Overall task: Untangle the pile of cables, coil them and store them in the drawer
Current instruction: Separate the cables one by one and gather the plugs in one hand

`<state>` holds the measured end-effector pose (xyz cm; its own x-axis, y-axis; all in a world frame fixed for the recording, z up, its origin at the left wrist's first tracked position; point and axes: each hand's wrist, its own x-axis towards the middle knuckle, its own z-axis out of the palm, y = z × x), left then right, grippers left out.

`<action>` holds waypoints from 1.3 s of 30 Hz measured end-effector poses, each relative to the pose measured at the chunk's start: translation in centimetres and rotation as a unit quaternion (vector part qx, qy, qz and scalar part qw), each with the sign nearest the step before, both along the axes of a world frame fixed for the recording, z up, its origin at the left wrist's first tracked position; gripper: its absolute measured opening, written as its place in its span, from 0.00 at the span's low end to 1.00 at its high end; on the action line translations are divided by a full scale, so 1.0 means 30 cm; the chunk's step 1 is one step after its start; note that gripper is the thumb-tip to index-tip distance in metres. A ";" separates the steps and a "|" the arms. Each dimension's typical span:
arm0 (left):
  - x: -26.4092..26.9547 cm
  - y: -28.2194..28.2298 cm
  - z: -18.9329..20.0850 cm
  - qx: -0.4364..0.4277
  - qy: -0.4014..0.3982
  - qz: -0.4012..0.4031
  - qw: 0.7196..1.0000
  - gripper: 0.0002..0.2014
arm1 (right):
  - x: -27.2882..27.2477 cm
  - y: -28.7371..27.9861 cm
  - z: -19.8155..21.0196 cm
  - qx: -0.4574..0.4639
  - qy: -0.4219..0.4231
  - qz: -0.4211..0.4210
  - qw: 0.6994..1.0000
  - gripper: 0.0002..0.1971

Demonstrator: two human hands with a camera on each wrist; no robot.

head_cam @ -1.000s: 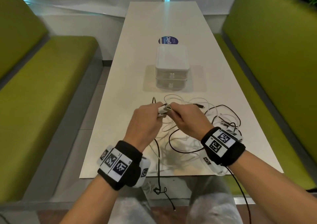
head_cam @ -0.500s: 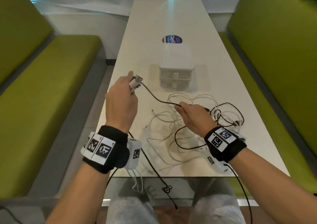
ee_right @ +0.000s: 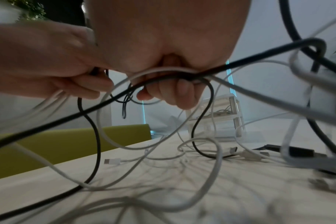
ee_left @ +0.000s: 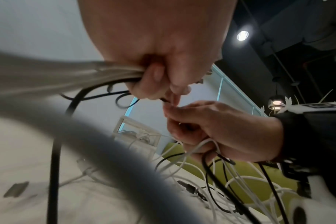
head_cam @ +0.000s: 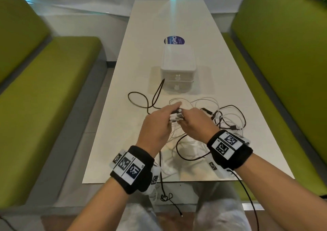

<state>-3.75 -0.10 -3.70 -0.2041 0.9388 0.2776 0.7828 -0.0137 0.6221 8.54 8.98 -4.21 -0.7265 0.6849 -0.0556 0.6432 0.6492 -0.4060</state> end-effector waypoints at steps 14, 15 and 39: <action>-0.227 -0.034 0.090 0.051 -0.008 0.166 0.985 0.11 | 0.099 0.049 -0.072 0.013 0.052 -0.017 0.998 0.20; -0.242 -0.035 0.097 0.042 -0.011 0.174 0.984 0.11 | 0.102 0.050 -0.074 0.011 0.047 -0.015 0.999 0.20; -0.128 -0.006 0.140 0.080 0.031 0.167 0.982 0.11 | 0.076 0.037 -0.050 0.020 0.039 0.000 0.999 0.16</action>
